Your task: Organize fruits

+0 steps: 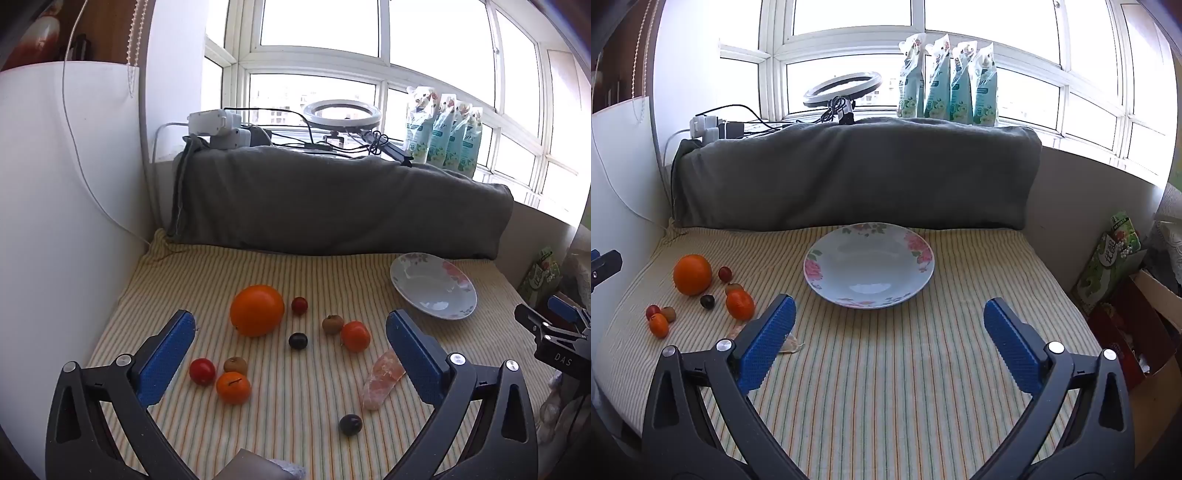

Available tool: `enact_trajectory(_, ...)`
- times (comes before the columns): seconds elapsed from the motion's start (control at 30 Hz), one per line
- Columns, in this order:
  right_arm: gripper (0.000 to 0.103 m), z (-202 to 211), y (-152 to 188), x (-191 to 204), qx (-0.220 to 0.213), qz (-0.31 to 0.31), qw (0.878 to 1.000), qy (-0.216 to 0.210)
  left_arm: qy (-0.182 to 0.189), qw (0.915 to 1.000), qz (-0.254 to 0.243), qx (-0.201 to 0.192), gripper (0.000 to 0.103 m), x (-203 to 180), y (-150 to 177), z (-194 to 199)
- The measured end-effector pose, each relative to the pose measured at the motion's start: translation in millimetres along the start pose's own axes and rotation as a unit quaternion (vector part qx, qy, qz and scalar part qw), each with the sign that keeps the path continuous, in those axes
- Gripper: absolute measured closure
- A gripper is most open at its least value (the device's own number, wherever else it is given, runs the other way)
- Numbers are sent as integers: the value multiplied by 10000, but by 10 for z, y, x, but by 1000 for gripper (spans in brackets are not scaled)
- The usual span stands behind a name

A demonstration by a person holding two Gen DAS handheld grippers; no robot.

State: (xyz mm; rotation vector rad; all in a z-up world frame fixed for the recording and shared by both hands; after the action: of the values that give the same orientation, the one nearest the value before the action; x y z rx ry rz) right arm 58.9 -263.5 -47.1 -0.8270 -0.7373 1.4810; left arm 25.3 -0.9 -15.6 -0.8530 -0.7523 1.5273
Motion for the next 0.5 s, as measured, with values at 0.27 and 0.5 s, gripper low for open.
enact_trajectory(0.27,0,10,-9,14,-17,-7,10000,-9,11,10000,87,-2,0,47,40,-26)
enact_trajectory(0.5,0,24,-32,24,-36,-12,10000,-8,-12,10000,87,-24,0,38,15,-2)
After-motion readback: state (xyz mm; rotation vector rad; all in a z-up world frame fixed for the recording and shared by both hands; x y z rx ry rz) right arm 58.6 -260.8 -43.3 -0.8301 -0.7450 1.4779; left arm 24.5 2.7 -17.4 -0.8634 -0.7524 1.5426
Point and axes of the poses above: each gripper's, at about its wrist camera, not at the fingertips, and z roughly against the way its jaws point, x to its left, y to its underside, the point moved 3 cm from there along -z, roughly the way its jaws point, and after that the axes turned 4 degrees about z, right-handed, at the moved point
